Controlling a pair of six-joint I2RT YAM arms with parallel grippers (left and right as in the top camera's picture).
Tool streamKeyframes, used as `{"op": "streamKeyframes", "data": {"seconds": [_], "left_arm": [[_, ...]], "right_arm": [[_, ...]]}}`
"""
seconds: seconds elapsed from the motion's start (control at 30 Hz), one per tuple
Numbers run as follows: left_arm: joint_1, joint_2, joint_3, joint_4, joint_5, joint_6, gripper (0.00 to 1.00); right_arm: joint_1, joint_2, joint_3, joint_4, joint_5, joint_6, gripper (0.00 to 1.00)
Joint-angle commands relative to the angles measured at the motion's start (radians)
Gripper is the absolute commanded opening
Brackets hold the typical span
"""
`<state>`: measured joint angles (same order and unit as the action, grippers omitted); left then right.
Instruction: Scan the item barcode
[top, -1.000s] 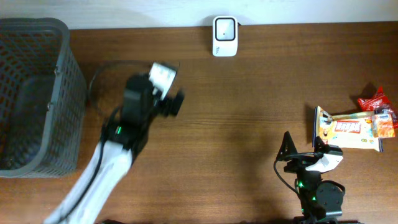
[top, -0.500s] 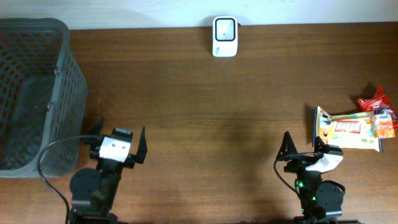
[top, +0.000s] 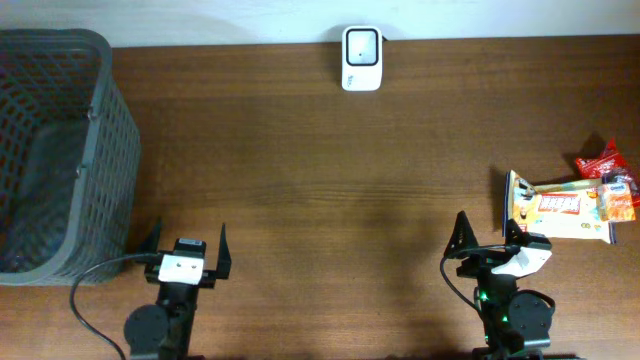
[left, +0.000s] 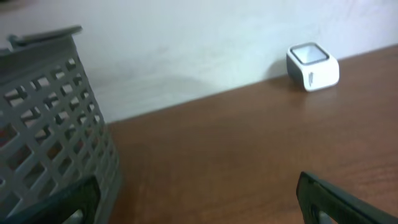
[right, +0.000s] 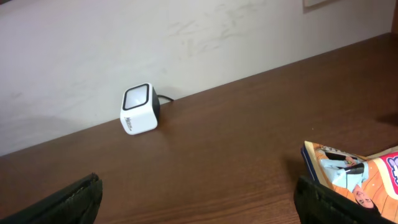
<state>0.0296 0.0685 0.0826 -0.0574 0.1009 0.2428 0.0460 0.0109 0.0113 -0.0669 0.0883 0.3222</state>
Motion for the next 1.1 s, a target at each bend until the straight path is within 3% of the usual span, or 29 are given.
{"op": "streamKeyframes", "data": {"seconds": [0.0,0.63,0.77,1.07], "left_arm": [[0.005,-0.055,-0.055,0.05,0.008,-0.022,0.99],[0.006,-0.064,-0.074,-0.026,-0.127,-0.129,0.99],[0.006,-0.064,-0.074,-0.023,-0.171,-0.248,0.99],[0.006,-0.064,-0.074,-0.027,-0.146,-0.16,0.99]], "right_arm": [[0.006,-0.008,-0.006,-0.008,-0.002,0.007,0.98],[0.006,-0.008,-0.006,-0.008,-0.002,0.007,0.98],[0.006,-0.008,-0.006,-0.008,-0.002,0.007,0.98],[0.006,-0.008,-0.006,-0.008,-0.002,0.007,0.98]]}}
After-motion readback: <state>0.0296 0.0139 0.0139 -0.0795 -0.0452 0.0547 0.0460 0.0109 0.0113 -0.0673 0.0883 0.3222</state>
